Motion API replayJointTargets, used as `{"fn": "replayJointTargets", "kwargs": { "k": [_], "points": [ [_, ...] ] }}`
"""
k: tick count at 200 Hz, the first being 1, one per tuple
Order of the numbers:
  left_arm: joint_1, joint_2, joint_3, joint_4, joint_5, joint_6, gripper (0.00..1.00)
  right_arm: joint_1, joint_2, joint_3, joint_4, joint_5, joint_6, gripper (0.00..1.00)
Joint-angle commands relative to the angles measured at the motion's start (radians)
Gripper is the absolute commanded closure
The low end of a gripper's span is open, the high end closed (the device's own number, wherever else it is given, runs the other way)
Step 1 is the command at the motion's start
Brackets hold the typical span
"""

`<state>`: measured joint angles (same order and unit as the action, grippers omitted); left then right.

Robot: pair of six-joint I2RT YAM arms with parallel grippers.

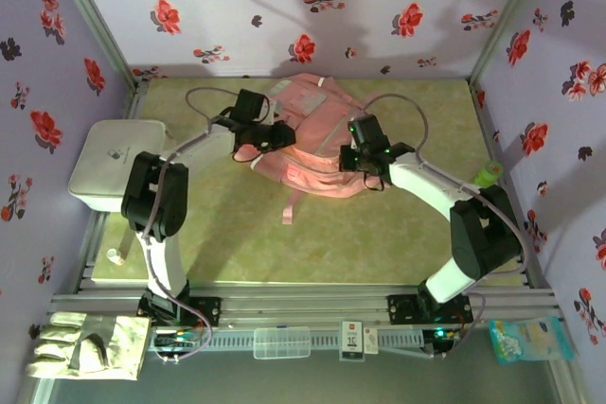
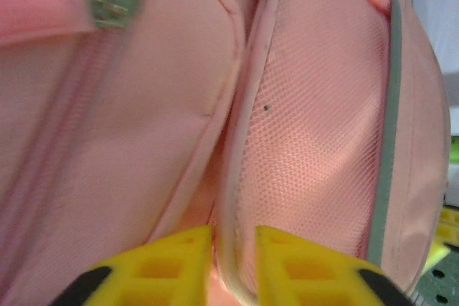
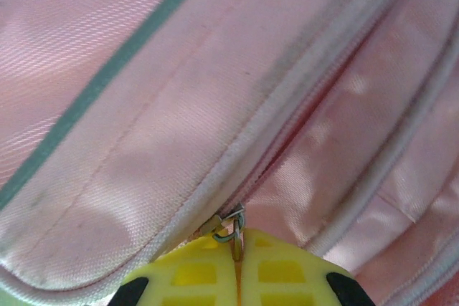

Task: Pack the student bag
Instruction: Zip the student bag at the center of the table.

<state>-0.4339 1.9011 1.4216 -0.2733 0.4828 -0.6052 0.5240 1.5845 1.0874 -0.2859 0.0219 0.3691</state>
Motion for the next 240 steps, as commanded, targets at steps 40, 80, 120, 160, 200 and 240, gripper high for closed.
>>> {"fn": "replayJointTargets", "kwargs": {
  "k": [40,80,120,160,200,240],
  "points": [
    [0.142,-0.27,-0.182,0.0,-0.162,-0.049,0.43,0.193,0.127,0.168,0.068,-0.1,0.0,1.0],
    [0.179,-0.395,-0.34,0.053,-0.157,-0.145,0.39,0.268,0.262,0.302,0.106,-0.154,0.047,1.0],
    [0.178,-0.411,-0.439,0.18,-0.092,-0.27,0.4,0.29,0.32,0.362,0.126,-0.171,0.089,1.0],
    [0.178,-0.354,-0.426,0.226,-0.052,-0.295,0.52,0.297,0.328,0.369,0.125,-0.18,0.098,1.0],
    [0.177,-0.322,-0.433,0.242,-0.053,-0.3,0.61,0.298,0.327,0.364,0.125,-0.163,0.115,1.0],
    [0.178,-0.297,-0.435,0.247,-0.053,-0.296,0.69,0.298,0.32,0.352,0.123,-0.136,0.132,1.0]
  ]
}}
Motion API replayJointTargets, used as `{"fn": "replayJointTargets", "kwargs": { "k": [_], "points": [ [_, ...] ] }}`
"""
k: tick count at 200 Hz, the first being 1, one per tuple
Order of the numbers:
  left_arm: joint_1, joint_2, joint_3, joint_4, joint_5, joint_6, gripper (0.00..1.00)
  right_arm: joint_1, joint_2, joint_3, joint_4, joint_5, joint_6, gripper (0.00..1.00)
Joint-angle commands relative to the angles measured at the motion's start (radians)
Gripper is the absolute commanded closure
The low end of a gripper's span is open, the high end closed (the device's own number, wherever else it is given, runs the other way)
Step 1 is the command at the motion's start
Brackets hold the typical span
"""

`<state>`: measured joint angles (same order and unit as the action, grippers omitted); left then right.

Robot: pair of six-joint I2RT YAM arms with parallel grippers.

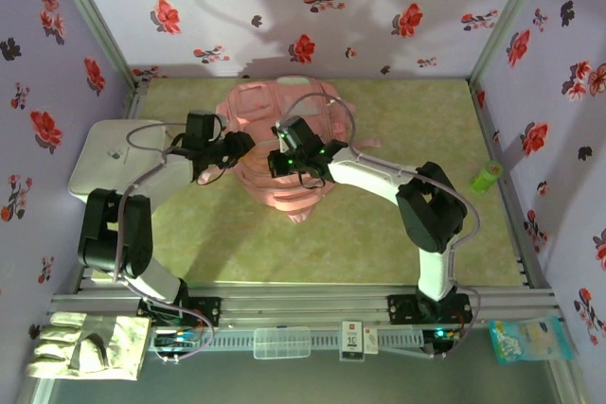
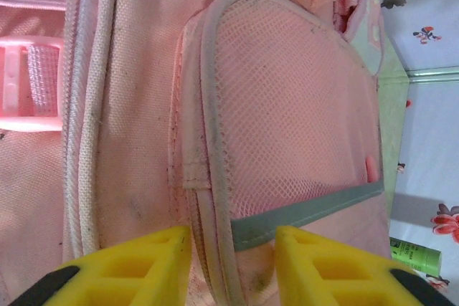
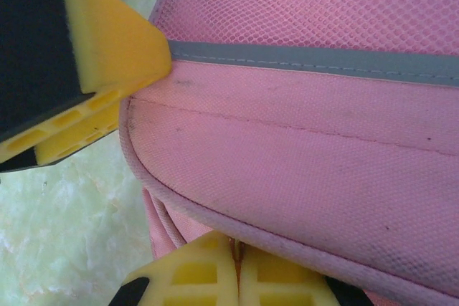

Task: Pack the student bag
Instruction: Zip the student bag at the center of the table.

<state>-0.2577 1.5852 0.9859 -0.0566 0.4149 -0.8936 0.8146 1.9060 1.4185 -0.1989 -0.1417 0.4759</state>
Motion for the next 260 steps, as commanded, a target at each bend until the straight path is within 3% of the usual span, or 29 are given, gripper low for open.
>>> {"fn": "replayJointTargets", "kwargs": {
  "k": [1,32,58,140,166,195,230,260],
  "points": [
    [0.001,0.019,0.0,0.031,0.015,-0.007,0.69,0.007,-0.001,0.021,0.037,0.028,0.025,1.0],
    [0.001,0.031,0.01,0.028,0.009,0.007,0.85,0.003,-0.021,0.001,0.022,0.083,0.045,1.0],
    [0.007,0.031,0.026,-0.013,-0.023,0.053,0.92,-0.012,-0.077,-0.057,-0.001,0.163,0.046,1.0],
    [0.023,0.022,0.057,-0.091,-0.02,0.145,1.0,-0.208,-0.257,-0.283,-0.079,0.27,0.064,1.0],
    [0.01,0.075,0.122,-0.155,0.005,0.204,1.0,-0.193,-0.258,-0.283,-0.091,0.219,0.06,1.0],
    [0.009,0.148,0.209,-0.204,-0.028,0.264,1.0,-0.092,-0.208,-0.243,-0.105,0.217,0.06,1.0],
    [0.02,0.221,0.355,-0.303,-0.165,0.358,0.9,0.01,-0.152,-0.202,-0.026,0.165,0.107,1.0],
    [0.031,0.202,0.378,-0.361,-0.37,0.37,0.66,0.032,-0.103,-0.159,0.035,0.123,0.14,1.0]
  ]
}}
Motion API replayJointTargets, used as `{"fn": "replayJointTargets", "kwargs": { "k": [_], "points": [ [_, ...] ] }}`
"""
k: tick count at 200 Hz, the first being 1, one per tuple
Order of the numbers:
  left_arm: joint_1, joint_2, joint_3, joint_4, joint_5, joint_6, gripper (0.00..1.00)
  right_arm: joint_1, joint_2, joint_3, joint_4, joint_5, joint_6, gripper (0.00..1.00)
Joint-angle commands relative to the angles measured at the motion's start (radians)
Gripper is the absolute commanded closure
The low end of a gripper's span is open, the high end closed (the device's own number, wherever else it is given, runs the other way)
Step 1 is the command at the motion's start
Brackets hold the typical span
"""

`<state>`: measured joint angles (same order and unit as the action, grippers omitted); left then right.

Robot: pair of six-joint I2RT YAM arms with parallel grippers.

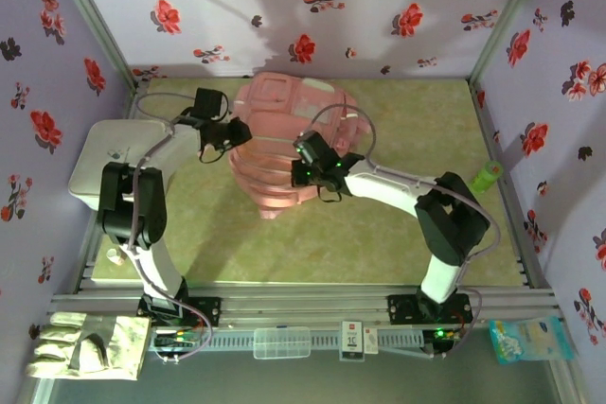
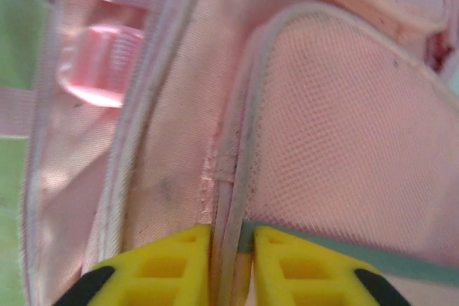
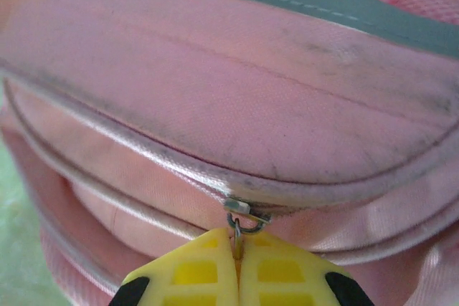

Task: Pack the student bag
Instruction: Zip the student bag at the center of the table.

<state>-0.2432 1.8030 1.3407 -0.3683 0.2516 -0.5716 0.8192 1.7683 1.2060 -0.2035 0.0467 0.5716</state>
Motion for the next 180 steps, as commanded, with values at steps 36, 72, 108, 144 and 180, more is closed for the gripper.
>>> {"fn": "replayJointTargets", "kwargs": {
  "k": [36,72,108,144,180],
  "points": [
    [0.021,-0.131,-0.09,0.001,-0.158,0.003,0.49,0.028,0.078,0.122,0.054,-0.101,0.044,1.0],
    [0.02,-0.182,-0.192,0.141,0.081,-0.143,0.45,0.029,0.104,0.158,0.053,-0.128,0.038,1.0],
    [0.013,-0.138,-0.25,0.283,0.176,-0.26,0.48,0.028,0.102,0.158,0.054,-0.124,0.047,1.0],
    [0.016,-0.12,-0.264,0.301,0.133,-0.279,0.61,0.027,0.085,0.142,0.033,-0.085,0.049,1.0],
    [0.015,-0.117,-0.25,0.25,0.064,-0.229,0.86,0.007,0.048,0.092,0.001,-0.025,0.055,1.0]
  ]
}}
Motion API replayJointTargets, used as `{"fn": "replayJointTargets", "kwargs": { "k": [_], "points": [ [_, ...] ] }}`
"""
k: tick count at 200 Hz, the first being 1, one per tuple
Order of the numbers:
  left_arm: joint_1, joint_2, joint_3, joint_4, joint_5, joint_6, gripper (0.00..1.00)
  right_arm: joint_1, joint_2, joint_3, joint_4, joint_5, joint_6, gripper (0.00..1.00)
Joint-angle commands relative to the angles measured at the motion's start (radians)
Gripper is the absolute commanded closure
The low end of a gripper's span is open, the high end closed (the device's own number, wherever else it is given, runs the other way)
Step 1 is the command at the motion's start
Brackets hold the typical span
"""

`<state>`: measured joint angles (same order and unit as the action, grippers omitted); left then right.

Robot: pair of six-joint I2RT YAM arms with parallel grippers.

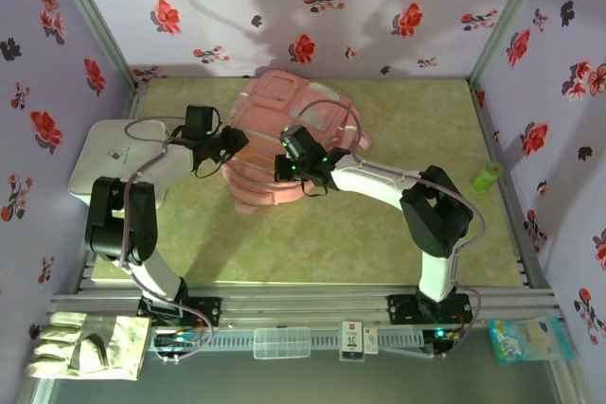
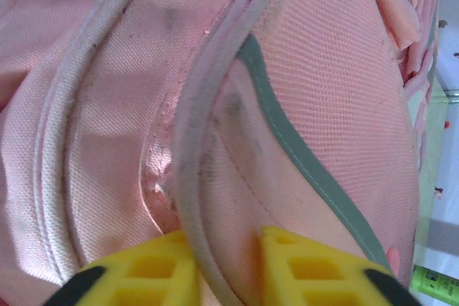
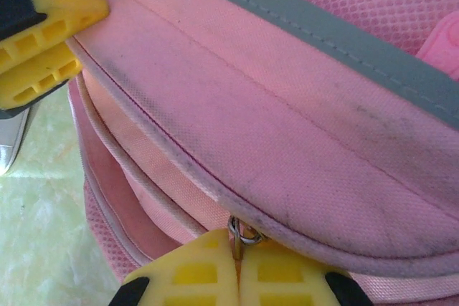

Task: Pack the student bag
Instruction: Zip the student bag at the center of the table.

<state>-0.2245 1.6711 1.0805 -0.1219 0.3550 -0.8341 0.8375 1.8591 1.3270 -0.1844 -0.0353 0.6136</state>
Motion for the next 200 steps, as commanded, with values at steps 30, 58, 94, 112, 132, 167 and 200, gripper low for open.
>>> {"fn": "replayJointTargets", "kwargs": {
  "k": [30,58,94,112,132,167,200],
  "points": [
    [-0.001,0.022,0.029,-0.053,-0.069,0.095,0.99,-0.023,-0.091,-0.067,-0.104,0.166,-0.028,1.0],
    [-0.002,0.034,0.048,-0.101,-0.082,0.141,1.0,-0.041,-0.109,-0.078,-0.149,0.22,-0.073,1.0],
    [-0.002,0.034,0.075,-0.173,-0.097,0.218,1.0,-0.101,-0.113,-0.075,-0.171,0.258,-0.12,1.0],
    [-0.003,0.045,0.101,-0.217,-0.082,0.272,1.0,-0.141,-0.095,-0.057,-0.18,0.236,-0.155,1.0],
    [-0.009,0.058,0.12,-0.25,-0.063,0.314,1.0,-0.174,-0.073,-0.028,-0.185,0.224,-0.183,1.0],
    [-0.044,0.069,0.135,-0.257,-0.021,0.344,1.0,-0.224,-0.084,-0.024,-0.192,0.248,-0.132,1.0],
    [-0.113,0.102,0.168,-0.243,0.02,0.33,1.0,-0.264,-0.158,-0.104,-0.187,0.276,-0.093,1.0]
  ]
}}
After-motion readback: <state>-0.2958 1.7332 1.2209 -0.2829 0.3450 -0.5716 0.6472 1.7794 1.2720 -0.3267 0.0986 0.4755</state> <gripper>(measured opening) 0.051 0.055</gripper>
